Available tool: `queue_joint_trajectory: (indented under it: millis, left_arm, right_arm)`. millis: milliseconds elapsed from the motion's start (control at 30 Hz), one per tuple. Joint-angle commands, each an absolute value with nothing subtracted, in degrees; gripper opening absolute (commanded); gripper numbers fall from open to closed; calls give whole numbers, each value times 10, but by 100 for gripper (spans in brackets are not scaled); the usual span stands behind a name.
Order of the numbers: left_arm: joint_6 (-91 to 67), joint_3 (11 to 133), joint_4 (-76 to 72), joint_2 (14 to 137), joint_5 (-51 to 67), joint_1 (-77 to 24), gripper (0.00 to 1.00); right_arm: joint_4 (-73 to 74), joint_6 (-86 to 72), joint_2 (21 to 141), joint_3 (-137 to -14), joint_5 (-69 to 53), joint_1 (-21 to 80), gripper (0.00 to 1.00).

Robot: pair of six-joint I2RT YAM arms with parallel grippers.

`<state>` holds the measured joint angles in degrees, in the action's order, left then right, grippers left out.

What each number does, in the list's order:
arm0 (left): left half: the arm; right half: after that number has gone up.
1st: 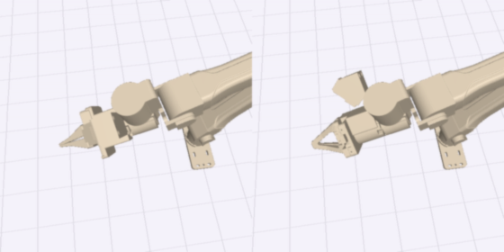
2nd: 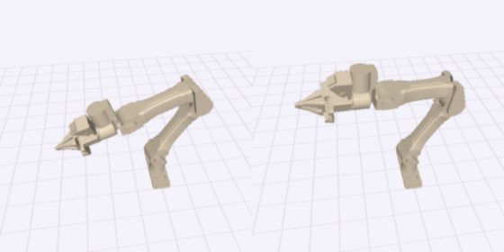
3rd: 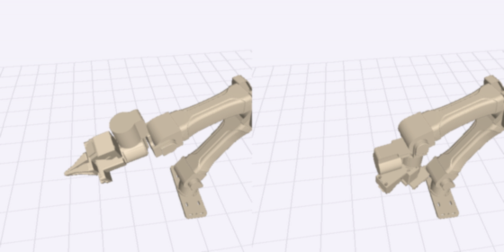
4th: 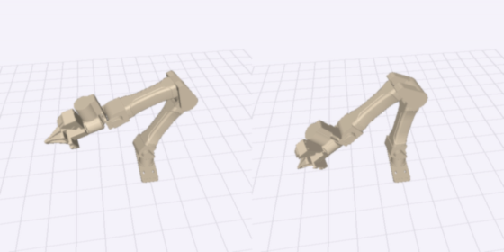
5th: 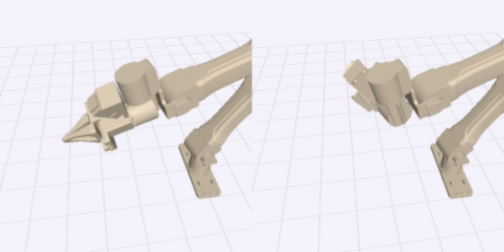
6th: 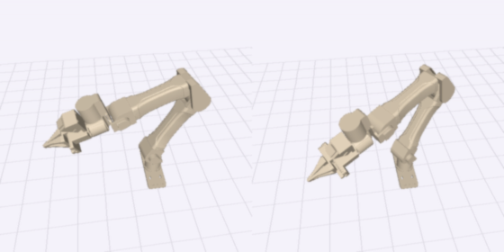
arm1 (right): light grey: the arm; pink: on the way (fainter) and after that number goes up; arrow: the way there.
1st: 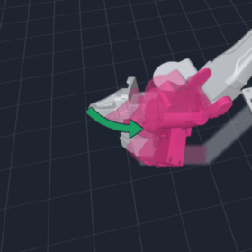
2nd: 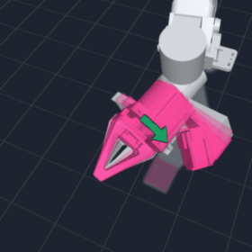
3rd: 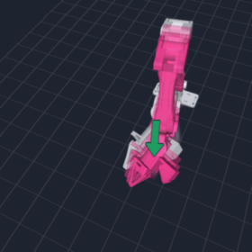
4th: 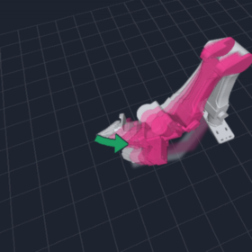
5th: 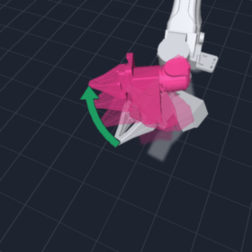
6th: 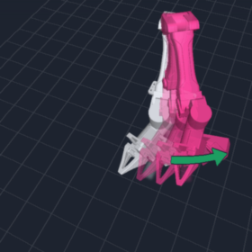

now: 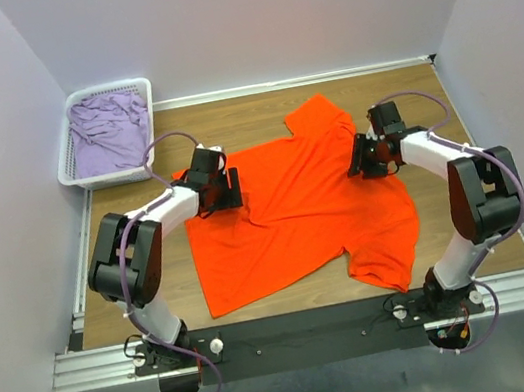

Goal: Fold and stack the t-shirts
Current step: Flatten the tshirt out

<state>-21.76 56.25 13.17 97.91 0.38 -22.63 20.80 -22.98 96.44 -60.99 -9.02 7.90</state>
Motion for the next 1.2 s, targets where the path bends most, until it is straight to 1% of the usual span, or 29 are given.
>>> queue_joint_trajectory:
  millis: [0,200,300,400,467,567,600,633,700,733,767,800,867,900,933,1000,1067,1100,1133,1167]
  left_arm:
    - [-214,594,131,1005,-6,-228,78]
    - [-202,681,156,1089,-4,-228,78]
    - [-199,773,184,1156,-3,-228,77]
    - [-199,840,207,1201,-3,-225,77]
    - [-199,917,238,1251,13,-220,76]
    - [-201,1029,266,1309,11,-207,76]
    - [-205,1059,273,1323,12,-202,75]
    - [-207,1122,290,1353,15,-199,75]
    - [-211,1176,298,1374,21,-187,75]
    - [-210,1206,296,1377,19,-184,75]
    - [-210,1215,296,1371,18,-181,76]
    - [-210,1216,296,1360,16,-176,76]
    - [-202,1181,287,1299,-13,-177,79]
    - [-200,1157,281,1272,-21,-177,79]
    - [-201,1092,265,1209,-36,-177,81]
    - [-204,1015,247,1141,-50,-178,82]
    - [-214,859,230,1013,-65,-178,84]
    - [-218,858,230,1013,-69,-179,84]
    - [-221,783,230,956,-70,-181,85]
    - [-229,747,229,928,-77,-187,84]
  right_arm:
    - [221,-255,983,-586,-88,75,54]
    - [207,-270,1039,-592,-61,31,54]
    - [206,-284,1075,-620,-33,5,54]
    - [206,-299,1103,-649,-12,-13,54]
    - [206,-308,1134,-685,12,-23,54]
    - [206,-309,1172,-742,16,-38,55]
    - [206,-308,1183,-757,16,-38,56]
    - [207,-302,1191,-774,15,-38,60]
    - [207,-290,1202,-811,4,-38,63]
    - [209,-282,1200,-818,-27,-38,64]
    - [211,-276,1192,-822,-33,-38,65]
    - [214,-273,1168,-818,-35,-38,67]
    - [229,-266,1131,-805,-28,-38,75]
    - [237,-260,1091,-789,-23,-38,78]
    - [256,-255,1072,-777,-14,-38,83]
    - [277,-248,1029,-756,-5,-38,86]
    - [312,-249,944,-714,-4,-38,91]
    - [312,-250,943,-695,10,-38,91]
    - [322,-253,897,-665,13,-38,96]
    - [327,-254,877,-648,22,-38,98]
